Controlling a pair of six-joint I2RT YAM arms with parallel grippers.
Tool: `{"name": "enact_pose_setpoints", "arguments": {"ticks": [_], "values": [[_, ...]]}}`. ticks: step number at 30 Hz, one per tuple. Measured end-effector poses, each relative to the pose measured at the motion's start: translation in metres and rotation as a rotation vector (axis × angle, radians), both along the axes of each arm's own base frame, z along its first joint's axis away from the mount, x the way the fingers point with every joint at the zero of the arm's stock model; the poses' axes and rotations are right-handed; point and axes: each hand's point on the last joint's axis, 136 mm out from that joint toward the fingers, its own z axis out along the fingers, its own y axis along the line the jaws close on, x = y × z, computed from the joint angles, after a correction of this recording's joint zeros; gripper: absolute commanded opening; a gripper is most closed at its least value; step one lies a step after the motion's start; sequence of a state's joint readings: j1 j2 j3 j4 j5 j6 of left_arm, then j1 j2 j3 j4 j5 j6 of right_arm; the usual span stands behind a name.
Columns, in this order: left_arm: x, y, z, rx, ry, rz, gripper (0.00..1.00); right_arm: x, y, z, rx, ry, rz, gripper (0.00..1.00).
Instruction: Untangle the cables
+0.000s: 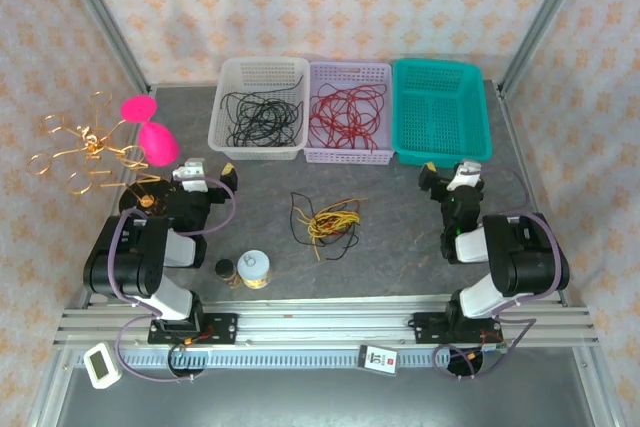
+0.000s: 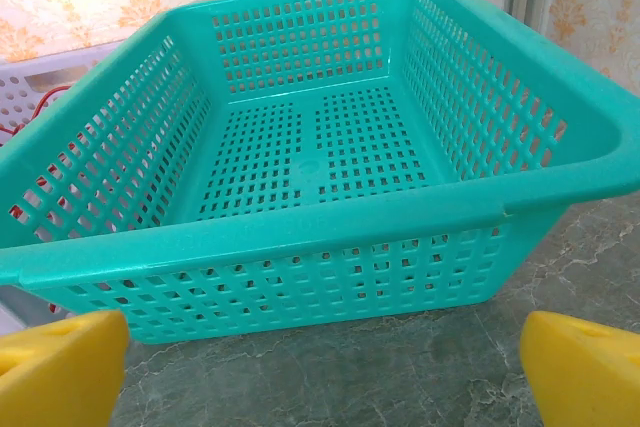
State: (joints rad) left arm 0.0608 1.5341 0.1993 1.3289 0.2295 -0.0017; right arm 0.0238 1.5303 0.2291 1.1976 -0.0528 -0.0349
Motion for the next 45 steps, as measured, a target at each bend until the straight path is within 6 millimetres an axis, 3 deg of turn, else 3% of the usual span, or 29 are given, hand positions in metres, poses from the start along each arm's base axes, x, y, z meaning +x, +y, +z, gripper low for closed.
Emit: {"name": "enact_pose_setpoints", "arguments": {"ticks": [20,27,29,31,35,37,39,42,45], "values": [[0.000,0.000,0.000,0.000,0.000,0.000,0.99,0.000,-0.001,0.000,0.000,0.000,-0.002,1.00],[0.000,0.000,0.000,0.001,-0.002,0.000,0.90,0.000,0.002,0.001,-0.005,-0.003,0.009,1.00],[-0.005,0.000,0.000,0.001,-0.002,0.005,0.89,-0.002,0.005,0.007,-0.015,-0.007,0.015,1.00],[-0.013,0.003,0.006,-0.003,-0.014,0.022,0.84,-0.003,0.007,0.020,0.003,-0.005,-0.002,0.92],[-0.019,0.007,0.046,-0.040,-0.069,0.053,0.73,0.010,0.006,0.074,0.119,-0.048,-0.043,0.80],[-0.018,0.000,0.066,-0.054,-0.080,0.049,0.73,0.012,0.018,0.091,0.172,-0.044,-0.016,0.77],[-0.019,-0.013,0.080,-0.083,-0.067,0.013,0.70,0.009,0.040,0.096,0.211,-0.005,0.043,0.75],[-0.024,-0.032,0.084,-0.161,-0.024,-0.046,0.65,-0.006,0.093,0.087,0.249,0.111,0.201,0.72],[-0.030,-0.059,0.067,-0.283,0.077,-0.132,0.61,-0.035,0.163,0.071,0.239,0.249,0.454,0.70]]}}
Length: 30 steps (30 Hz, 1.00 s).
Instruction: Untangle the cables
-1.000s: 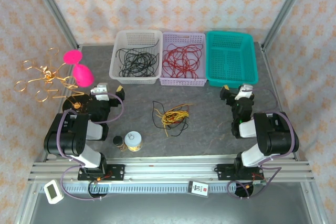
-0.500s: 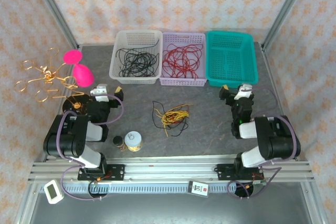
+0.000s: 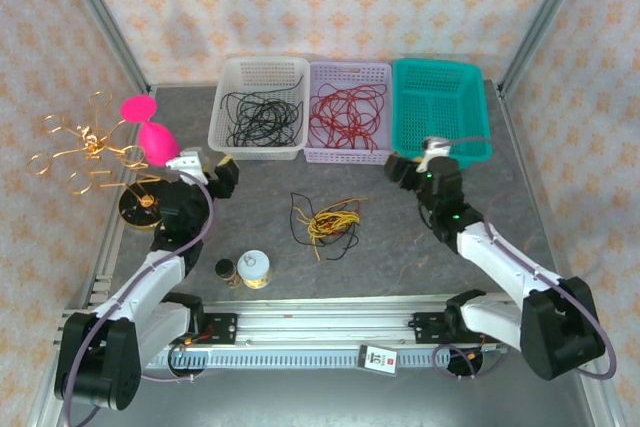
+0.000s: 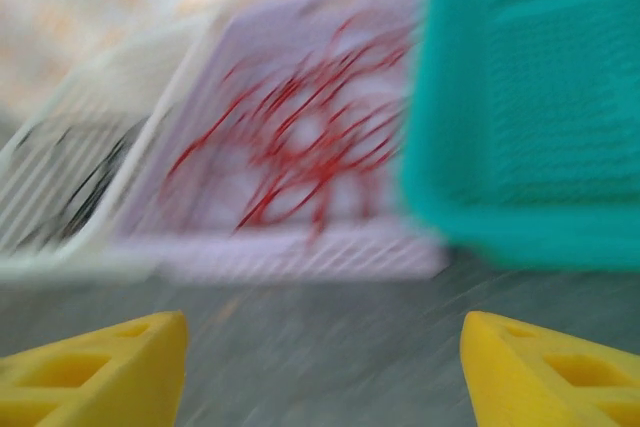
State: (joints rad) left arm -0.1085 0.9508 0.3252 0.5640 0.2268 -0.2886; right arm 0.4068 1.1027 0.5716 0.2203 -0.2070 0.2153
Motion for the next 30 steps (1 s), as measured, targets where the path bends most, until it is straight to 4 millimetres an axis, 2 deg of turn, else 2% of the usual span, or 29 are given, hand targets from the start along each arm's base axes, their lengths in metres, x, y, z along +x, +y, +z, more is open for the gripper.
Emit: {"name": "enact_pose_setpoints", "arguments": {"ticks": [2,4,6,10,17,19,22,26,28,30], "values": [[-0.008,-0.026,-0.016,-0.079,0.081,-0.087,0.61,-0.029,0.049,-0.010,-0.023,0.044,0.211,0.70],[-0.017,-0.050,-0.025,-0.139,0.134,-0.169,0.60,-0.055,0.084,-0.020,-0.041,0.074,0.374,0.70],[-0.026,-0.068,-0.033,-0.183,0.182,-0.231,0.60,-0.069,0.103,-0.032,-0.055,0.108,0.472,0.69],[-0.037,-0.080,-0.047,-0.224,0.262,-0.272,0.59,-0.076,0.130,-0.052,-0.082,0.162,0.588,0.69],[-0.045,-0.081,-0.054,-0.236,0.313,-0.283,0.59,-0.068,0.193,-0.059,-0.102,0.148,0.758,0.58],[-0.047,-0.081,-0.057,-0.234,0.329,-0.285,0.59,-0.062,0.203,-0.065,-0.115,0.146,0.775,0.52],[-0.049,-0.081,-0.061,-0.232,0.347,-0.284,0.58,-0.055,0.208,-0.079,-0.144,0.149,0.784,0.37],[-0.050,-0.082,-0.065,-0.230,0.368,-0.290,0.58,-0.050,0.208,-0.096,-0.191,0.158,0.785,0.07],[-0.051,-0.085,-0.066,-0.227,0.374,-0.308,0.59,-0.049,0.208,-0.096,-0.206,0.159,0.787,0.01],[-0.052,-0.090,-0.066,-0.223,0.378,-0.336,0.59,-0.047,0.209,-0.091,-0.213,0.150,0.787,0.00]]}}
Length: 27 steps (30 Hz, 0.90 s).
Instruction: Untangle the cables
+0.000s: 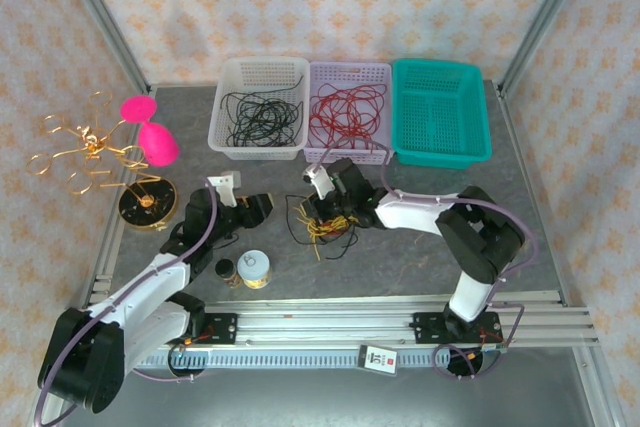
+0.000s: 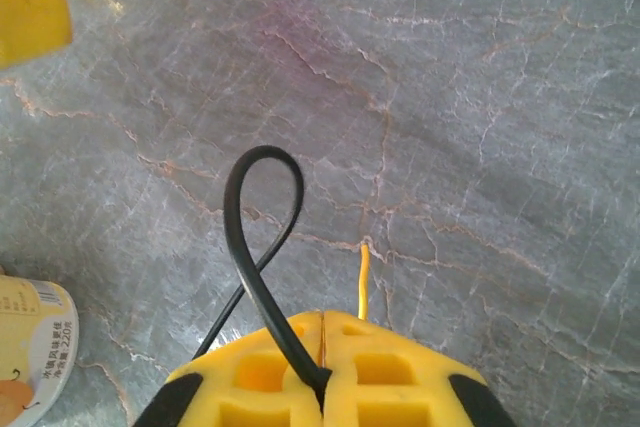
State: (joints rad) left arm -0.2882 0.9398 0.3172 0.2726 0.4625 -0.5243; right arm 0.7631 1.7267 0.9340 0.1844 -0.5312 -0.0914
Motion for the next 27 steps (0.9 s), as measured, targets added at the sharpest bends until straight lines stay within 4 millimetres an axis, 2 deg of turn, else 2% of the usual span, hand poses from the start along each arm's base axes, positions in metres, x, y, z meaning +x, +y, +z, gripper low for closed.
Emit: {"name": "enact_pose_setpoints", "arguments": {"ticks": [3,8,10,12,15,18,19,23,27], "values": [[-0.006,-0.018,0.003,-0.014,-0.007,-0.084,0.65,-0.003,-0.006,0.019,-0.002,-0.030,-0.002,0.00],[-0.015,-0.058,0.021,-0.075,-0.072,-0.271,0.66,-0.007,-0.014,0.090,0.063,-0.154,0.005,0.00],[-0.016,-0.075,0.031,-0.104,-0.100,-0.343,0.64,-0.007,-0.014,0.111,0.084,-0.194,0.010,0.00],[-0.016,-0.088,0.041,-0.129,-0.132,-0.401,0.58,-0.007,-0.014,0.124,0.095,-0.219,0.015,0.00],[-0.008,-0.098,0.050,-0.145,-0.163,-0.433,0.39,-0.008,-0.016,0.125,0.086,-0.224,0.021,0.00],[0.000,-0.101,0.052,-0.138,-0.177,-0.438,0.07,-0.008,-0.018,0.122,0.068,-0.220,0.014,0.00],[0.001,-0.102,0.053,-0.135,-0.181,-0.436,0.01,-0.007,-0.020,0.122,0.064,-0.221,0.008,0.00],[0.005,-0.097,0.062,-0.118,-0.214,-0.401,0.00,-0.004,-0.027,0.129,0.061,-0.248,-0.032,0.00],[0.005,-0.089,0.083,-0.088,-0.254,-0.364,0.00,0.002,-0.041,0.133,0.067,-0.287,-0.124,0.06]]}}
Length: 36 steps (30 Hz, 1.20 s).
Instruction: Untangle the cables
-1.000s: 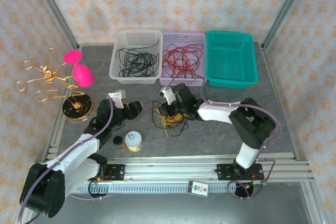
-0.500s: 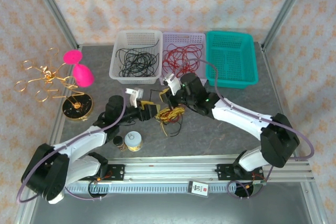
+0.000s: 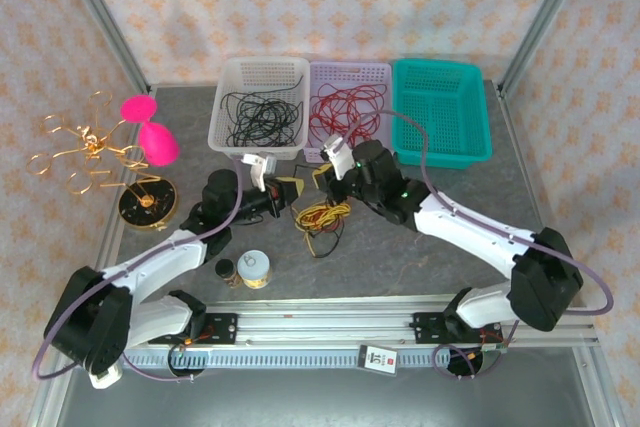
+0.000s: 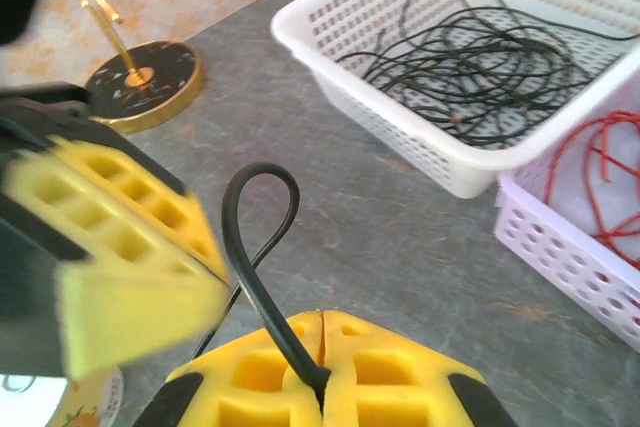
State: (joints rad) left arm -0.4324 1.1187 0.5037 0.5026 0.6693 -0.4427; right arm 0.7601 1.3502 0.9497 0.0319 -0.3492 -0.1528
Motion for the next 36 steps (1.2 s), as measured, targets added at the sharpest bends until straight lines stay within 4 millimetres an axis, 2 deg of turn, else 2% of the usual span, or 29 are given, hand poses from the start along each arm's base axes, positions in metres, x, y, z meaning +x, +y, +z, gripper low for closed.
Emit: {"name": "enact_pose_setpoints", "arguments": {"ticks": [3,7,9,10,12,17,22,25,27,28,29,31,33,36], "values": [[-0.002,0.001,0.018,0.008,-0.032,0.011,0.00,0.008,-0.008,-0.003,0.029,-0.014,-0.078,0.09],[-0.008,-0.004,0.037,0.017,-0.057,0.000,0.01,0.015,-0.013,-0.008,0.098,-0.007,-0.150,0.01],[-0.007,-0.007,0.042,0.028,-0.068,-0.001,0.30,0.017,-0.012,-0.009,0.136,-0.003,-0.164,0.00],[-0.006,-0.006,0.042,0.037,-0.068,0.006,0.38,0.018,-0.012,-0.009,0.150,-0.004,-0.170,0.00],[-0.003,-0.006,0.035,0.059,-0.055,0.013,0.43,0.018,-0.012,-0.007,0.167,-0.012,-0.172,0.00],[0.003,-0.009,0.001,0.134,0.011,0.000,0.53,0.015,-0.010,-0.001,0.177,-0.027,-0.142,0.00],[0.008,-0.014,-0.031,0.212,0.040,-0.035,0.54,0.003,-0.006,0.005,0.187,-0.015,-0.049,0.00],[0.014,-0.014,-0.050,0.249,0.057,-0.046,0.42,-0.004,-0.004,0.005,0.182,-0.001,-0.004,0.00],[0.020,-0.011,-0.054,0.258,0.049,-0.039,0.28,-0.007,-0.004,0.003,0.175,0.009,0.016,0.00],[0.023,-0.010,-0.053,0.256,0.036,-0.034,0.25,-0.009,-0.004,0.002,0.170,0.016,0.027,0.00],[0.026,-0.009,-0.048,0.247,0.017,-0.027,0.26,-0.010,-0.004,0.001,0.167,0.019,0.033,0.00],[0.030,-0.010,-0.036,0.225,-0.030,-0.019,0.56,-0.013,-0.004,0.002,0.165,0.023,0.046,0.00],[0.032,-0.011,-0.030,0.214,-0.059,-0.016,0.62,-0.014,-0.005,0.002,0.164,0.024,0.054,0.00],[0.033,-0.012,-0.028,0.214,-0.077,-0.024,0.62,-0.014,-0.006,0.002,0.160,0.026,0.062,0.00]]}}
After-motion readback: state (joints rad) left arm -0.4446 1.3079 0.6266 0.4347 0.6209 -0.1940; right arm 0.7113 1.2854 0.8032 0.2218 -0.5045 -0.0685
